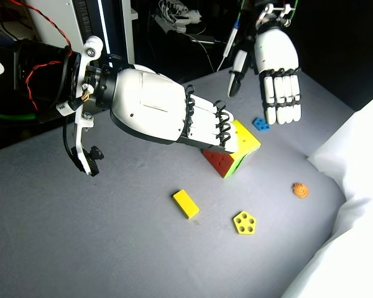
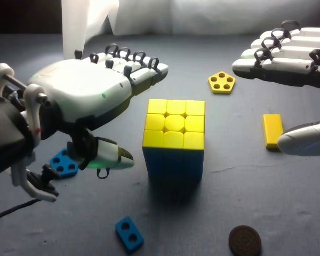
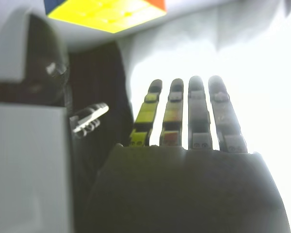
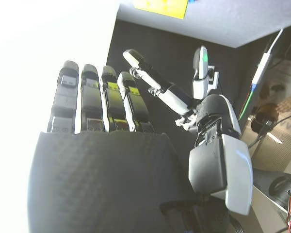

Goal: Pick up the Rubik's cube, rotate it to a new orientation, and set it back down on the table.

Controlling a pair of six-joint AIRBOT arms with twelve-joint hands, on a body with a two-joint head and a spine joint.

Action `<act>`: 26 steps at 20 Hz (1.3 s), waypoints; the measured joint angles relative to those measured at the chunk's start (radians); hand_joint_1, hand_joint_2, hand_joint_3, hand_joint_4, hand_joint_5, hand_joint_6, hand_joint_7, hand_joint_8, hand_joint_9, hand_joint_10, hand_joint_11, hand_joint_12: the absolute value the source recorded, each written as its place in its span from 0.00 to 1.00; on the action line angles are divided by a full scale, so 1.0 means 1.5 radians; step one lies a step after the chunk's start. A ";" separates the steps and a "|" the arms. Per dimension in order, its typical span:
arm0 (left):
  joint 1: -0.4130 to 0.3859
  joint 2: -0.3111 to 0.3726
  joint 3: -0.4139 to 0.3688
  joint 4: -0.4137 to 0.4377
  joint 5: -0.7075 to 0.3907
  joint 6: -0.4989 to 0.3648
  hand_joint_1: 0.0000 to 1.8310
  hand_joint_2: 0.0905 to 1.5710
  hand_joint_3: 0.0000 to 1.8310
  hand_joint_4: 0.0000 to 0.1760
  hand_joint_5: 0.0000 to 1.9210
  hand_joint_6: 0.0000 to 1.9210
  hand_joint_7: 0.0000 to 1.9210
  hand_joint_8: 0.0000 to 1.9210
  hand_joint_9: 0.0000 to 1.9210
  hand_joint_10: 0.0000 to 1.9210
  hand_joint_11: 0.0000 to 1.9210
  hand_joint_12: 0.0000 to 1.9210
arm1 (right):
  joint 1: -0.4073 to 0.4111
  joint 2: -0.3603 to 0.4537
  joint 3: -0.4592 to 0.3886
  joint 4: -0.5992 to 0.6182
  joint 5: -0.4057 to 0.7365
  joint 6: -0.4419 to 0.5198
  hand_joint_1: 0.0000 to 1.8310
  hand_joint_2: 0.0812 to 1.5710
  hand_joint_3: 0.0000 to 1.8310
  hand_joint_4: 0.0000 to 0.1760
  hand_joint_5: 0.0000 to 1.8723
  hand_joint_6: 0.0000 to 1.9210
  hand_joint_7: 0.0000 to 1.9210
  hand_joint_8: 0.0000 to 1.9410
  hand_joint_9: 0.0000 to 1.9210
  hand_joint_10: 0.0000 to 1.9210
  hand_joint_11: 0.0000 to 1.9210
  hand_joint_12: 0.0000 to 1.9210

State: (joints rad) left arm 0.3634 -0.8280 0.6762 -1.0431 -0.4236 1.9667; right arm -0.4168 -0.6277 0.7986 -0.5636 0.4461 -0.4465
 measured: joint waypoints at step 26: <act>-0.016 -0.145 0.009 -0.314 -0.217 0.172 0.54 0.59 0.00 0.00 0.00 0.00 0.00 0.00 0.00 0.00 0.00 0.00 | 0.000 -0.003 0.000 0.001 -0.006 -0.002 0.00 0.76 0.01 0.00 0.00 0.00 0.00 0.00 0.00 0.00 0.00 0.00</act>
State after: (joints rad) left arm 0.3397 -1.0454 0.6891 -1.5139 -0.7486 2.2250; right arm -0.4168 -0.6319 0.7986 -0.5625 0.4370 -0.4496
